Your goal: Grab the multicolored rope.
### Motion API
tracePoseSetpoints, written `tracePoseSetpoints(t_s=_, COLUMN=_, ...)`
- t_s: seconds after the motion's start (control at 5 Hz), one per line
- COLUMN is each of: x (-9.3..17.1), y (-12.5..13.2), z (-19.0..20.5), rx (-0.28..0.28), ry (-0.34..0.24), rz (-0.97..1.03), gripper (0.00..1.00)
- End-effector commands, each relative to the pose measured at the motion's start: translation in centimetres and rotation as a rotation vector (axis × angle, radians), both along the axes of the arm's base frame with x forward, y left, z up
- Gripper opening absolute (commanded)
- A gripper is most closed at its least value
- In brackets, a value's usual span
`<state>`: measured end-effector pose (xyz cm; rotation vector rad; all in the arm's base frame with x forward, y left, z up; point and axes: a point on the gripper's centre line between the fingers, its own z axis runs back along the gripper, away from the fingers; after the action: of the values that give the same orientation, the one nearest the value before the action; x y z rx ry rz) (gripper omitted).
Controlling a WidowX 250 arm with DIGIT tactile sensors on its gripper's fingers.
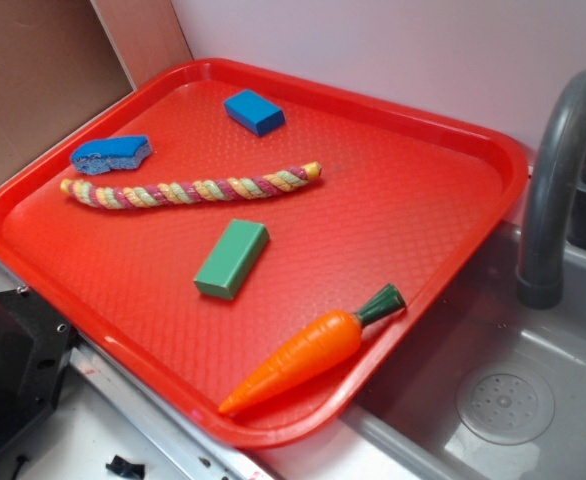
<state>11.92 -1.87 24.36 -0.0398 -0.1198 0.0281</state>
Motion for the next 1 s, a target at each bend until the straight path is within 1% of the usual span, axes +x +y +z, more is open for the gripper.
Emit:
tracePoseSetpoints(t_s=0.0, x=0.0, y=0.0, z=0.0, rx=0.0, ry=0.0, rz=0.0, gripper=1.0)
tracePoseSetpoints(t_s=0.2, x=0.6, y=1.4, z=-1.6, rx=0.034, ry=-0.079, rz=-0.003, gripper=1.0)
tracePoseSetpoints(t_s=0.4, x=1.7, y=3.3, z=-3.3, rx=0.052, ry=-0.115, rz=-0.113, gripper=1.0)
tracePoseSetpoints(t_s=0.6, x=3.4, y=4.8, z=-5.3, rx=0.041, ry=-0.179, rz=-0.327, gripper=1.0)
tracePoseSetpoints(t_s=0.8, x=5.9, y=5.2, z=-8.0, rx=0.051, ry=-0.176, rz=-0.579, gripper=1.0)
